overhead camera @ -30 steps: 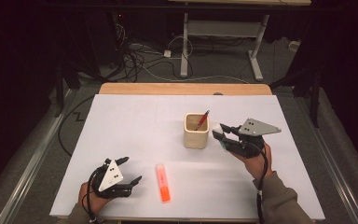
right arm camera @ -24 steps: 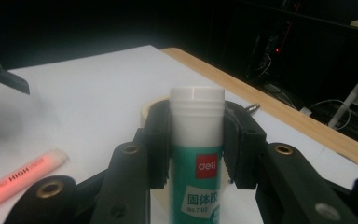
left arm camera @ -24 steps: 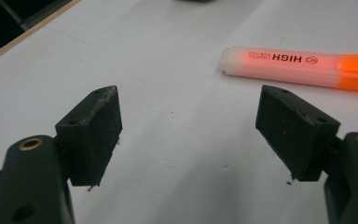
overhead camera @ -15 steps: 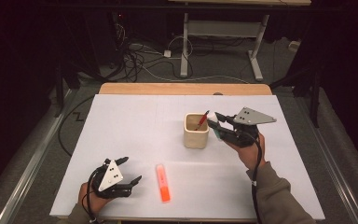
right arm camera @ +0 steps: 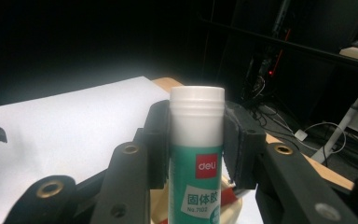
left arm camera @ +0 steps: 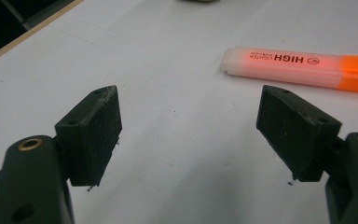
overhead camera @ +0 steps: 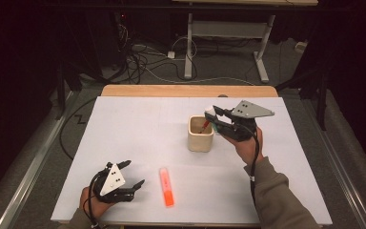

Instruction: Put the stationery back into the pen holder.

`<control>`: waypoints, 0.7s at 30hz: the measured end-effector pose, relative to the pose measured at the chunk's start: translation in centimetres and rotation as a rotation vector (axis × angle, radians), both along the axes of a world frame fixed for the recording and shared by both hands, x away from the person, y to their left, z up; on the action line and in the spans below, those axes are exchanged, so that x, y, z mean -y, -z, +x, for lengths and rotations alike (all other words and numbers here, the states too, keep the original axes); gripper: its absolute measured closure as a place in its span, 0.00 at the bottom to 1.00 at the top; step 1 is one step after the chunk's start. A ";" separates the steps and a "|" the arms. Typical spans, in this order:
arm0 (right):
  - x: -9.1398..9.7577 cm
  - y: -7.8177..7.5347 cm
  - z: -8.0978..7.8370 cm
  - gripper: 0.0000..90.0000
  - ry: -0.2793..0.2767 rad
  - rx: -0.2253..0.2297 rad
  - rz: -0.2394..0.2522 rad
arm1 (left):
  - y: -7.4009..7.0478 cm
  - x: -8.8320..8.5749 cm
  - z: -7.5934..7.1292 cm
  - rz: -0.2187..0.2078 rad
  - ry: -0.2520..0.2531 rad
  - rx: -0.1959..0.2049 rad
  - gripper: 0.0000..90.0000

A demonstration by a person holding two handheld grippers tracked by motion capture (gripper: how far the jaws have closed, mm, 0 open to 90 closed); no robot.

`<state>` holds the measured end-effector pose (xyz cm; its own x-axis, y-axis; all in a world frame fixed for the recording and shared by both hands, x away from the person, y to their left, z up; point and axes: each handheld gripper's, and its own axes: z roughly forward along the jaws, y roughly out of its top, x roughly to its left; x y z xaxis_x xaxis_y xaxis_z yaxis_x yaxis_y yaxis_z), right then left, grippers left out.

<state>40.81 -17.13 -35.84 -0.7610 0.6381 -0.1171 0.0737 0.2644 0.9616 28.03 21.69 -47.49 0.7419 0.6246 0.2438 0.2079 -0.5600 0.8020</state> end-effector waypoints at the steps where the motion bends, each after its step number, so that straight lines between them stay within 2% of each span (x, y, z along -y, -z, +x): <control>1: -0.1 0.0 0.1 0.73 -0.001 -0.001 0.001 | 0.0 0.0 0.0 -0.001 0.000 0.000 0.24; 9: -0.9 0.2 1.0 0.73 0.018 0.003 0.025 | 0.1 0.0 0.1 -0.002 0.001 -0.003 0.24; 21: -1.9 0.6 1.9 0.73 0.009 -0.013 0.035 | 0.1 -0.1 0.0 -0.001 0.004 -0.004 0.24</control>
